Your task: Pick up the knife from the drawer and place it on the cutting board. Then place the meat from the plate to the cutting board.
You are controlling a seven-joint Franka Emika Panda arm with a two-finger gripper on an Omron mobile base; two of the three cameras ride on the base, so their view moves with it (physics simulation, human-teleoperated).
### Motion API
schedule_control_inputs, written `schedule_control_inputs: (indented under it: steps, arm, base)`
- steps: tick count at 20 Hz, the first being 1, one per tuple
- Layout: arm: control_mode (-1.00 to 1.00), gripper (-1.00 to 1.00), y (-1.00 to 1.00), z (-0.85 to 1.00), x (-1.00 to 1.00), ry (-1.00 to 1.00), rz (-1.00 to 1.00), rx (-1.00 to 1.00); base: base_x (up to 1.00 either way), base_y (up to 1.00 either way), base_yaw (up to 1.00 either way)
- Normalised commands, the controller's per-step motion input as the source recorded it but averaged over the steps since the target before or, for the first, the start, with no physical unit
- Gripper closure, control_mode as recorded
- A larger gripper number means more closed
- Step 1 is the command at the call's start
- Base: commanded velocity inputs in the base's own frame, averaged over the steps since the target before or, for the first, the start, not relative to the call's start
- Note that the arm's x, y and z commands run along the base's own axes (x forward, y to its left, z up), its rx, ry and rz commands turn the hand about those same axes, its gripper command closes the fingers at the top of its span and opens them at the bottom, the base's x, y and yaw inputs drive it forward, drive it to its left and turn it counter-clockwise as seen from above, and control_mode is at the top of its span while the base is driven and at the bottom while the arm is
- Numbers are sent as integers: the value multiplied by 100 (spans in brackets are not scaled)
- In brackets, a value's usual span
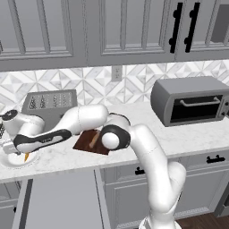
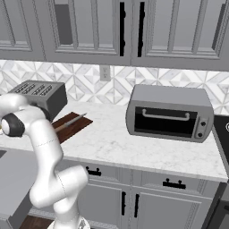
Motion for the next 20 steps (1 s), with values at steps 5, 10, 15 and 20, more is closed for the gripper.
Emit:
schedule_control_inputs:
  steps: [5, 10, 15, 20]
  arm:
    - [-100, -100, -1, 0, 3, -3, 0, 0]
    - [-100, -100, 9, -5, 18, 0, 0, 0]
    - [-100, -100, 9, 0, 4, 1, 0, 0]
    - [-100, -100, 26, 0, 0, 2, 0, 0]
  base:
    - [0, 0, 0]
    - [0, 0, 0]
    - [0, 0, 0]
    - [0, 0, 0]
